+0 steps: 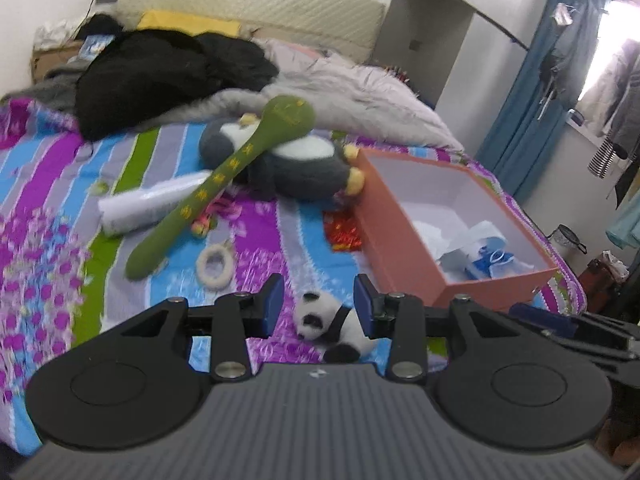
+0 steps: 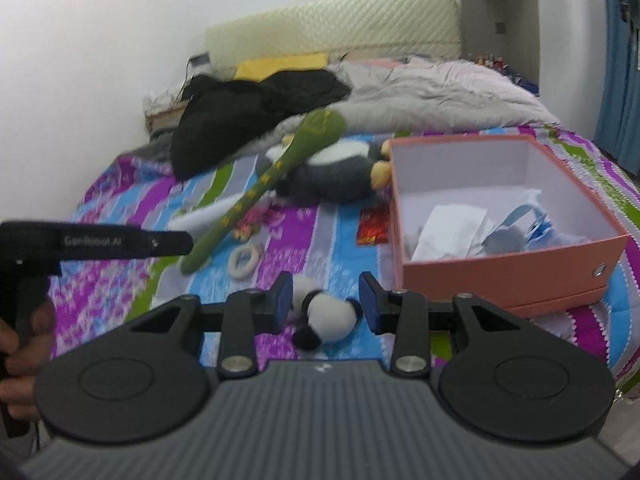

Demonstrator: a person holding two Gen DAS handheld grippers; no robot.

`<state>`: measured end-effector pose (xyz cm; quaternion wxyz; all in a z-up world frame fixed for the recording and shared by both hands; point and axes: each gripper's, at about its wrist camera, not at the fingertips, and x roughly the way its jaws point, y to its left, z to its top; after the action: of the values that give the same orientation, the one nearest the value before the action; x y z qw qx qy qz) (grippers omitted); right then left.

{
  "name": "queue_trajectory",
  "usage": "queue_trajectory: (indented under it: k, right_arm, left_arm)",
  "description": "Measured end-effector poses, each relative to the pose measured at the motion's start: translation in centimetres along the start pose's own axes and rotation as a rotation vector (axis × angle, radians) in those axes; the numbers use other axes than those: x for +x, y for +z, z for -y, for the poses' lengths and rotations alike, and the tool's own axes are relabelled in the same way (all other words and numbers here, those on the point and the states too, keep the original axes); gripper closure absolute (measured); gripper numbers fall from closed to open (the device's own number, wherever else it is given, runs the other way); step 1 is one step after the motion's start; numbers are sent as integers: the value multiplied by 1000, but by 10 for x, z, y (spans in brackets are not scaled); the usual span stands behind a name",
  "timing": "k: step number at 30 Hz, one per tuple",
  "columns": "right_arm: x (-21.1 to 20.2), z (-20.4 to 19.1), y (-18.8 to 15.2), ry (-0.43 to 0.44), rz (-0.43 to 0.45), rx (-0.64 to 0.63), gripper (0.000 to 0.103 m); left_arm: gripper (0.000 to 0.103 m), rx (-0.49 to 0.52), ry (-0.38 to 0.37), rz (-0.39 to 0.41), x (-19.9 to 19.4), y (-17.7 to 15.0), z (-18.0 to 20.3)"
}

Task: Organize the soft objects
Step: 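Close the right gripper around the small panda plush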

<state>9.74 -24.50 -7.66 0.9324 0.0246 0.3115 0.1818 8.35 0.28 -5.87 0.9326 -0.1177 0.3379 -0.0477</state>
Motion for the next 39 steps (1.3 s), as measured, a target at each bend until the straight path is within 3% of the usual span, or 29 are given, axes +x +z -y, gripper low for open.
queue_trajectory:
  k: [9, 11, 13, 22, 32, 39]
  right_arm:
    - [45, -13, -10, 40, -114, -91, 63]
    - [56, -16, -11, 49, -124, -118, 48]
    - [68, -19, -9, 68, -133, -147, 44]
    - [125, -30, 1, 74, -180, -294, 44]
    - [176, -27, -4, 56, -312, -412, 44]
    - [194, -28, -10, 79, -359, -441, 44]
  left_arm:
    - [57, -45, 69, -89, 46, -14, -30]
    - [54, -44, 82, -101, 60, -14, -36]
    - [52, -40, 101, -114, 77, -13, -43]
    - [43, -32, 158, -174, 150, -13, -78]
    - [43, -25, 199, -194, 210, -12, -100]
    - [43, 41, 226, -190, 236, -11, -101]
